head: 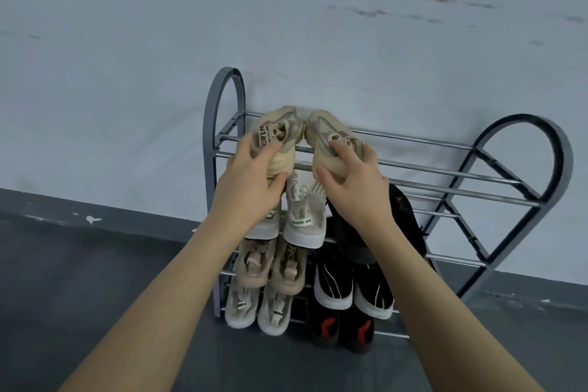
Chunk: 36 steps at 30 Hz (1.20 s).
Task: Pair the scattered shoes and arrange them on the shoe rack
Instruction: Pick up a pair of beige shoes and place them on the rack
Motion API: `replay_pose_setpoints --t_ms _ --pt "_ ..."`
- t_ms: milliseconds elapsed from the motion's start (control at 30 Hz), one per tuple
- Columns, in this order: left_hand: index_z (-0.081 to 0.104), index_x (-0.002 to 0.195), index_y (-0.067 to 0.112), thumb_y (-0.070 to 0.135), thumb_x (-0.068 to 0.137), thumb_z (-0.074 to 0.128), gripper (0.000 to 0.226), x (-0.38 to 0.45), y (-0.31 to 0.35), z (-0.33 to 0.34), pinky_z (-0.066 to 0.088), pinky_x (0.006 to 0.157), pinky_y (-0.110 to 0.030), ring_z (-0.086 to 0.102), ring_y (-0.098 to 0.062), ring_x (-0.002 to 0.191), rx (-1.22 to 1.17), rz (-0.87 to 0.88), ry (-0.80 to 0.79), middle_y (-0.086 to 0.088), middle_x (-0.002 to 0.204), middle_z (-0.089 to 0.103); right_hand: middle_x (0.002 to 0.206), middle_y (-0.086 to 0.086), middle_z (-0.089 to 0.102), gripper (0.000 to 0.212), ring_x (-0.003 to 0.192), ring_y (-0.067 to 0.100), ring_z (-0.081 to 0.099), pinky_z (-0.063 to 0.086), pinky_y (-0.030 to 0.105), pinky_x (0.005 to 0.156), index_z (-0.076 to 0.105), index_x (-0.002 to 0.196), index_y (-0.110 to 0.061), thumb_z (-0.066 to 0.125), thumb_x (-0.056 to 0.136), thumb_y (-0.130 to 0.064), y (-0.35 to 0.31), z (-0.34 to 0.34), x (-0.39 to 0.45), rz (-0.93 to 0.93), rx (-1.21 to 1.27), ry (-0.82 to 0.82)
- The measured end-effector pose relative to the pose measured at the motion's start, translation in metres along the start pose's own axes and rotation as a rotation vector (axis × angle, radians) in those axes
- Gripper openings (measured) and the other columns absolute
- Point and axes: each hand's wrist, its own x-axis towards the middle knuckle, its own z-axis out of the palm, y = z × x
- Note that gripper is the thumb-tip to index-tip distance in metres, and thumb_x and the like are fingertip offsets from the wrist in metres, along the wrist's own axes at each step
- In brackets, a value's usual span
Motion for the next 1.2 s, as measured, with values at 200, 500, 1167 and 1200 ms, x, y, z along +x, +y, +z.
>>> replay_pose_setpoints --t_ms 200,500,1167,1200 --pt "0.057 0.126 0.020 0.021 0.085 0.065 0.042 0.018 -0.006 0.007 0.040 0.102 -0.044 0.036 -0.027 0.133 -0.134 0.047 0.053 0.002 0.151 0.030 0.145 0.015 0.035 0.040 0.129 0.033 0.038 0.022 0.047 0.104 0.054 0.125 -0.036 0.054 0.087 -0.051 -0.013 0.021 0.009 0.056 0.074 0.076" --pt "0.054 0.128 0.024 0.027 0.086 0.063 0.043 0.028 -0.010 0.002 0.042 0.099 -0.040 0.041 -0.025 0.130 -0.039 0.059 0.004 0.002 0.148 0.035 0.146 0.017 0.035 0.039 0.134 0.033 0.034 0.021 0.046 0.104 0.056 0.122 -0.035 0.053 0.087 -0.052 -0.015 0.029 0.012 0.018 0.079 0.083" --pt "0.047 0.132 0.016 0.038 0.087 0.035 0.052 -0.002 0.004 -0.012 0.041 0.093 -0.049 0.047 -0.038 0.118 0.344 0.155 0.040 -0.009 0.136 0.048 0.150 0.011 0.028 0.047 0.131 0.033 0.035 0.023 0.046 0.106 0.039 0.137 -0.038 0.043 0.092 -0.052 -0.020 0.008 -0.012 -0.002 -0.011 0.049" --pt "0.050 0.128 0.013 0.037 0.086 0.034 0.052 -0.009 0.009 -0.013 0.042 0.092 -0.048 0.048 -0.037 0.116 0.326 0.167 0.052 -0.010 0.133 0.051 0.149 0.011 0.030 0.047 0.130 0.033 0.036 0.025 0.046 0.105 0.040 0.137 -0.035 0.045 0.092 -0.049 -0.018 0.003 -0.020 -0.011 -0.007 0.057"
